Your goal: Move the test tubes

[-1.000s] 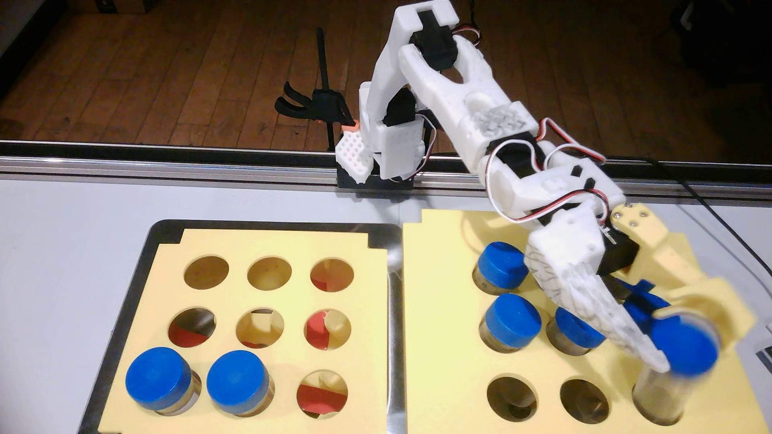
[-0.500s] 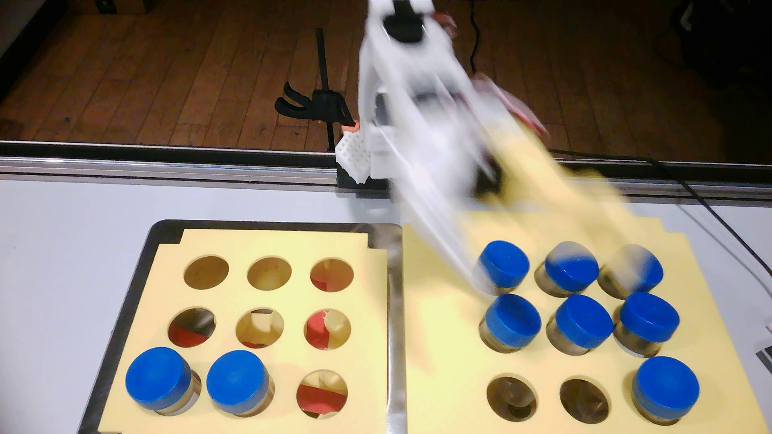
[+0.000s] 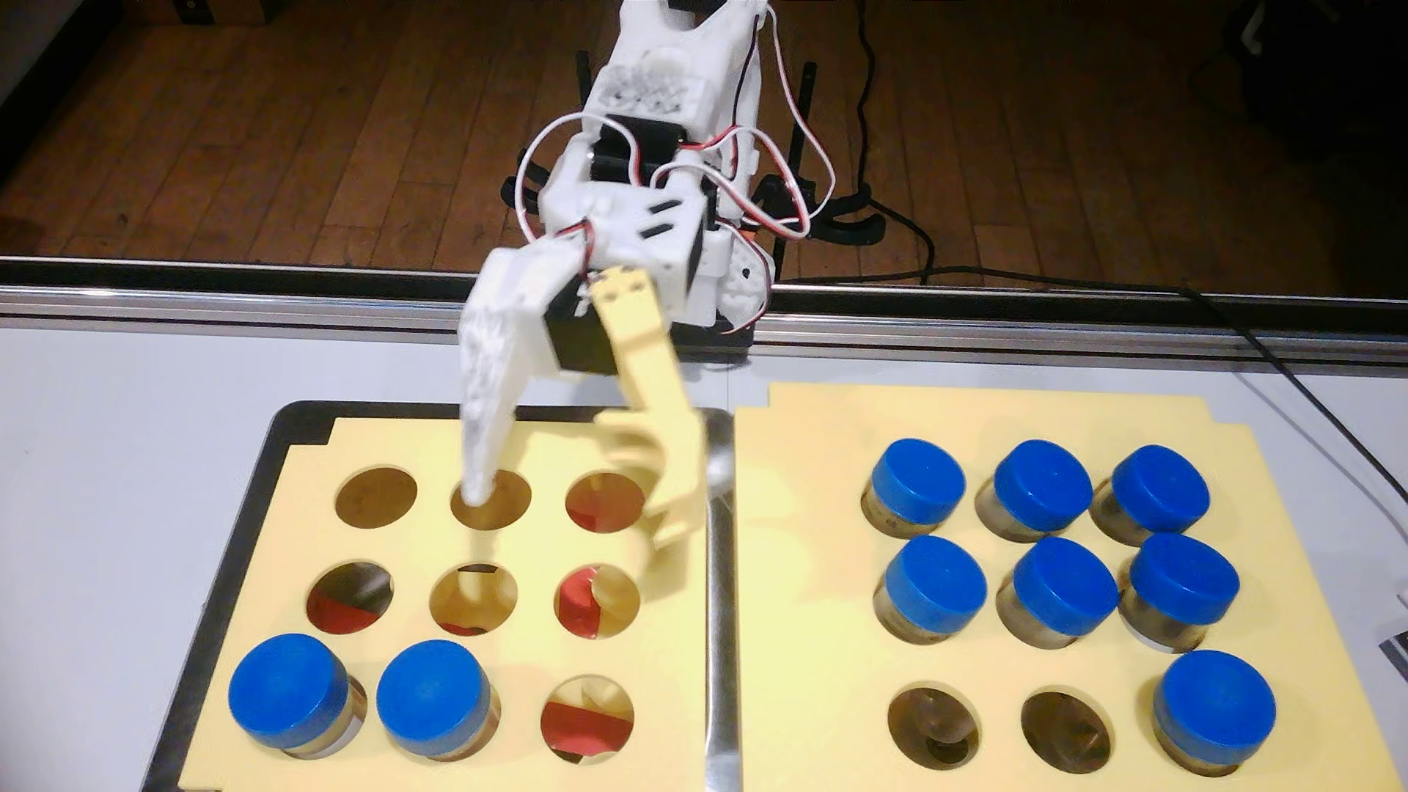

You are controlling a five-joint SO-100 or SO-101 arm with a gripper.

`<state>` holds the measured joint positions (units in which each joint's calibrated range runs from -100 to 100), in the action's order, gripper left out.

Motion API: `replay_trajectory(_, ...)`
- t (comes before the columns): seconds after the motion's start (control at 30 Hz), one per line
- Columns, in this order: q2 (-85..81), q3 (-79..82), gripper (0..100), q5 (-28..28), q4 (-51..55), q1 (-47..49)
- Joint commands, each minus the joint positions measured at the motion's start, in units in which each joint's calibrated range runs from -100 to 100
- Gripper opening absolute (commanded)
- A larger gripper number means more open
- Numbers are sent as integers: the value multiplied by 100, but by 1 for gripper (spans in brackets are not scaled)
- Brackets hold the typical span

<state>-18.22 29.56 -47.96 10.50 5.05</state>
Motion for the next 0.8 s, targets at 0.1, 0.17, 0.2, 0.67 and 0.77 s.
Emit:
replay_trajectory(0.1,793,-663,36,0,-32,-94)
replay_trajectory(0.17,1062,-917,36,0,-32,-153)
replay_trajectory(0.2,1166,-1026,36,0,-32,-183)
replay_trajectory(0.67,2512,-2424,36,5,-32,-346)
replay_trajectory(0.77,2660,-2506,35,36,-23,-346)
